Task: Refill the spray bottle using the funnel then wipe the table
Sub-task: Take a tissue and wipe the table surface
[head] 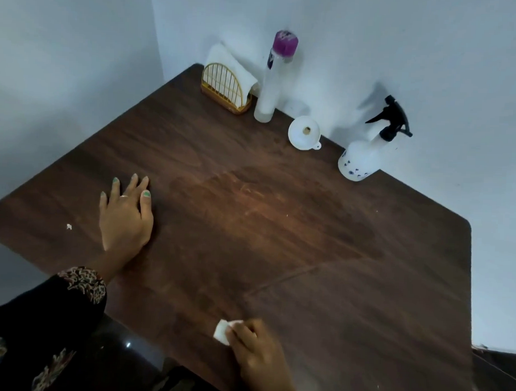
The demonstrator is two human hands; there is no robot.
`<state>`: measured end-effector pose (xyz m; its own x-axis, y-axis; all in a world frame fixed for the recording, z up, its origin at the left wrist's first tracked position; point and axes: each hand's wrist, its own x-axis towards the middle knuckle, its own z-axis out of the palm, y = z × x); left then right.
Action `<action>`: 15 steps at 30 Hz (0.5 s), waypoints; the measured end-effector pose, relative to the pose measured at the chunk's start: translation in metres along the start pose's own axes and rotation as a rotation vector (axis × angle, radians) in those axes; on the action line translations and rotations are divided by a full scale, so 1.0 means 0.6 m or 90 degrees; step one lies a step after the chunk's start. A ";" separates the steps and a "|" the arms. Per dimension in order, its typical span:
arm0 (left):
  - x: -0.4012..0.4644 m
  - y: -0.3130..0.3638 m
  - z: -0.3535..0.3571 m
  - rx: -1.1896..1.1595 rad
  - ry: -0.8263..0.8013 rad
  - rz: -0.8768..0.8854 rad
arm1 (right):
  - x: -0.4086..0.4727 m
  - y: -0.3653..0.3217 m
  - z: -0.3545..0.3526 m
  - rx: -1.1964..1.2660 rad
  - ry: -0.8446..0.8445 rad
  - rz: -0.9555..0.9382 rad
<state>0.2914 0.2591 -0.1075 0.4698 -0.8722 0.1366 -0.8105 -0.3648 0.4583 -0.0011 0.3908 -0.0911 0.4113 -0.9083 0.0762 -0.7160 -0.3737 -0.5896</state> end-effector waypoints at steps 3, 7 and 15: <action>0.003 0.003 -0.002 0.005 -0.012 -0.003 | 0.000 -0.028 0.016 -0.008 -0.028 0.041; 0.000 0.002 0.001 0.057 -0.054 -0.002 | 0.020 -0.050 0.016 0.037 -0.112 0.132; -0.037 0.095 -0.069 -0.143 -0.191 -0.036 | 0.061 -0.125 -0.090 0.643 0.037 0.421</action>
<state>0.2491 0.2713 -0.0482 0.3615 -0.9215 -0.1420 -0.6736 -0.3635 0.6436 0.0371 0.3754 -0.0008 0.0867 -0.8854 -0.4567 -0.0041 0.4581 -0.8889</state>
